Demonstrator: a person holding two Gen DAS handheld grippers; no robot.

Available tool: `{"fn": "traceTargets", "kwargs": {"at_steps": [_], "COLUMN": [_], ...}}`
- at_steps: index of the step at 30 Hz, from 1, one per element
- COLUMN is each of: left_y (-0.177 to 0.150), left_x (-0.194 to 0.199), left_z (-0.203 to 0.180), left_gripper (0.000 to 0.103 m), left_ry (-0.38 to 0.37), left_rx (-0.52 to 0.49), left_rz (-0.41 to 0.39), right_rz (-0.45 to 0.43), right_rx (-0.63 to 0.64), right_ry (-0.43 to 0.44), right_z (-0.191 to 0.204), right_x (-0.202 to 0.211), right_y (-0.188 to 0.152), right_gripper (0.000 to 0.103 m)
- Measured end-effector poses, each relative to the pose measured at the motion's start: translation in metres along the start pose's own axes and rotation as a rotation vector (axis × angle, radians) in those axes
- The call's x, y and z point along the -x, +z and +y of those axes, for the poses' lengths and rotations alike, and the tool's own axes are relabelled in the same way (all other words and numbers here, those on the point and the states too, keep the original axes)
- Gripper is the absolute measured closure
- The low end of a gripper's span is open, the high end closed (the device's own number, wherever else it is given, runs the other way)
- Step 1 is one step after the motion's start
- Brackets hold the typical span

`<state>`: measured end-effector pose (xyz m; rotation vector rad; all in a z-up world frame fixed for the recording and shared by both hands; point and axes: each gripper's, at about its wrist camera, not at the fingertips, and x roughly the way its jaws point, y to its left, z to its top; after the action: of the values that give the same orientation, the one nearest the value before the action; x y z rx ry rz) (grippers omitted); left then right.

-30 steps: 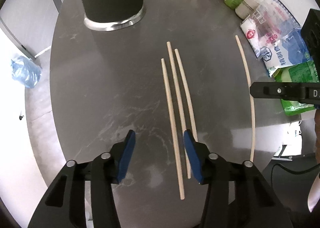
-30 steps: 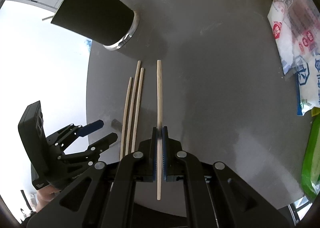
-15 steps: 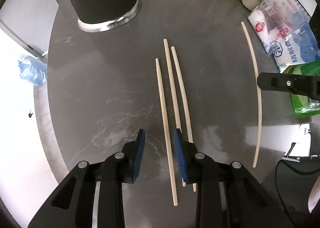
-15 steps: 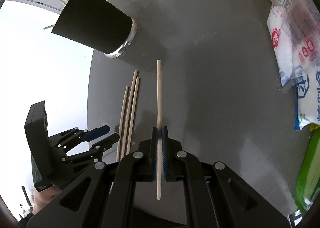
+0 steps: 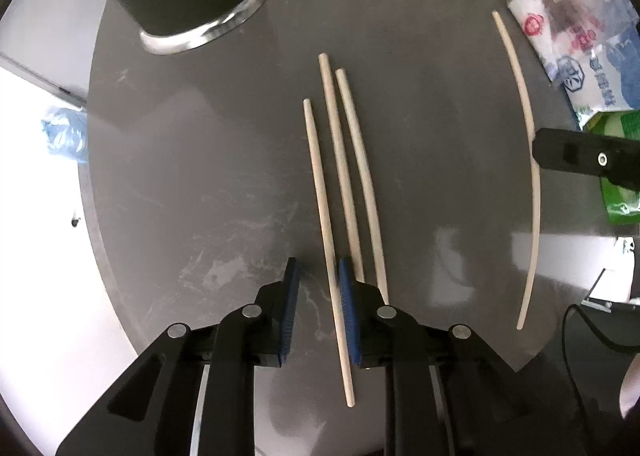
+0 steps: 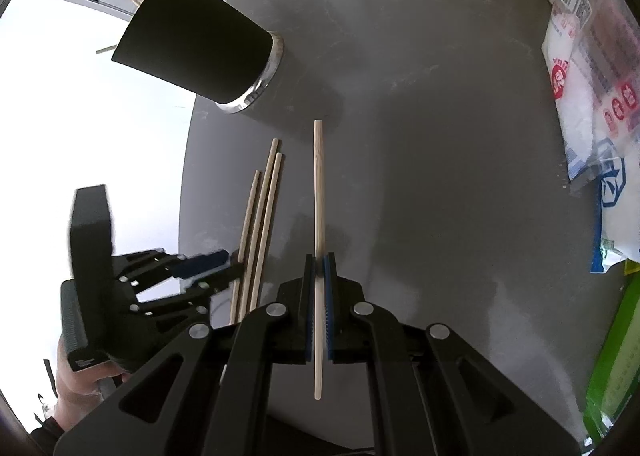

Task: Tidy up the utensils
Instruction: 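Close the left gripper on another chopstick while the right gripper holds its chopstick, then lift both held chopsticks and carry them over the black holder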

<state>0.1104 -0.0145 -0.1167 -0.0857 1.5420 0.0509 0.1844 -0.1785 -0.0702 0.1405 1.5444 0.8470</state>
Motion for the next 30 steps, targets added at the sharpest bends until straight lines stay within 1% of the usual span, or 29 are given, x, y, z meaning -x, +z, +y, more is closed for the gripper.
{"fn": "traceTargets", "kwargs": {"at_steps": [3,6,8,12,17,19,22,24,27,28,30], "left_y": [0.010,0.012,0.015,0.015,0.008,0.008,0.006,0.004,0.002,-0.008,-0.012], "left_x": [-0.004,-0.005,-0.007,-0.007,-0.003,-0.002,-0.001,0.001,0.013,0.019,0.029], "left_z": [-0.001,-0.002,-0.003,-0.002,0.014,0.021,0.030,0.035,0.042,0.051,0.057], "left_gripper": [0.084,0.093,0.098,0.098,0.099,0.099,0.099,0.099,0.099,0.099,0.099], "left_ry": [-0.004,0.038,0.045,0.044,-0.014,-0.047,-0.071,-0.087,-0.134,-0.149,-0.171], "left_rx": [-0.003,-0.028,-0.020,-0.016,0.013,0.031,0.045,0.052,0.066,0.070,0.078], "left_rz": [0.031,0.043,0.043,0.037,0.030,0.029,0.017,0.002,-0.046,-0.060,-0.094], "right_rz": [-0.007,-0.014,-0.023,-0.045,-0.069,-0.066,-0.055,-0.052,-0.042,-0.040,-0.037], "right_rx": [0.000,-0.005,-0.010,-0.030,-0.017,-0.017,-0.017,-0.014,-0.012,-0.010,0.000], "right_ry": [0.008,0.013,0.019,0.031,0.015,0.007,-0.006,-0.016,-0.025,-0.029,-0.037], "right_z": [-0.001,-0.003,-0.004,-0.005,0.001,0.002,0.004,0.006,0.012,0.014,0.022], "right_x": [0.002,0.003,0.004,0.010,0.020,0.020,0.017,0.017,0.014,0.014,0.012], "right_y": [0.001,0.003,0.002,0.005,0.007,0.007,0.005,0.002,0.000,0.000,0.001], "right_gripper": [0.098,0.098,0.098,0.098,0.098,0.098,0.098,0.098,0.098,0.098,0.098]}}
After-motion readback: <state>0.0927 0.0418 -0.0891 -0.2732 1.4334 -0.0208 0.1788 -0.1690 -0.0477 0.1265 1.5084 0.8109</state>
